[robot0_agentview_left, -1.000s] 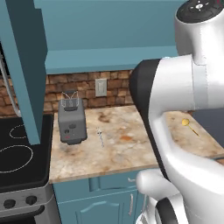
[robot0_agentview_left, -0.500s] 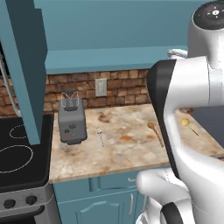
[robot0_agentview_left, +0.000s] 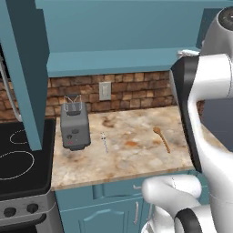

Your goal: Organize the utensils by type. Pick up the wooden spoons from the counter and place them in the open cabinet. Then pick up the metallic utensils from the counter and place them in the open drawer.

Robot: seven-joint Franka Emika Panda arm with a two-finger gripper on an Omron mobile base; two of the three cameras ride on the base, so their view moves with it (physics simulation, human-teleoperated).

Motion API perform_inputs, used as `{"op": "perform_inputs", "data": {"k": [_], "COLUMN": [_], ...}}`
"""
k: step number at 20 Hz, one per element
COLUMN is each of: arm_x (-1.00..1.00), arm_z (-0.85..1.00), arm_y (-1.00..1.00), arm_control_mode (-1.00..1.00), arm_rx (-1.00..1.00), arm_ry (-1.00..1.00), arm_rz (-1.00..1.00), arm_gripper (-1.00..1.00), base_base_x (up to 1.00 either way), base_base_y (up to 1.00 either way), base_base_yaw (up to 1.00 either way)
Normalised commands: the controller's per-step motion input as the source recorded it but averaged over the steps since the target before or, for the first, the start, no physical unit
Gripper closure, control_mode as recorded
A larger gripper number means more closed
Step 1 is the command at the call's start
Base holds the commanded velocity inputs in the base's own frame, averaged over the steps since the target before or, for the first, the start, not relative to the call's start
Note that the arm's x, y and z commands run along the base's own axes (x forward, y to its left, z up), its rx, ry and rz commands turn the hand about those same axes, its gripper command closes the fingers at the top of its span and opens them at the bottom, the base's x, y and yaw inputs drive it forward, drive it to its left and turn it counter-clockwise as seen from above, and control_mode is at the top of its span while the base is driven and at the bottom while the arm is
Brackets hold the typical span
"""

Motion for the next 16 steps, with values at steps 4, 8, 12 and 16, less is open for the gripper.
{"op": "perform_inputs", "data": {"k": [4,8,12,16], "arm_x": [0.8,0.83,0.89,0.81], "arm_z": [0.0,-0.11,-0.12,0.0], "arm_y": [-0.23,-0.13,-0.04,-0.01], "arm_control_mode": [-1.0,-1.0,-1.0,-1.0], "arm_rx": [0.0,0.0,0.0,0.0], "arm_ry": [0.0,-0.01,0.0,0.0], "arm_rz": [0.15,0.06,0.02,-0.04], "arm_gripper": [1.0,1.0,1.0,1.0], "base_base_x": [0.0,0.0,0.0,0.0], "base_base_y": [0.0,0.0,0.0,0.0], "base_base_yaw": [0.0,0.0,0.0,0.0]}}
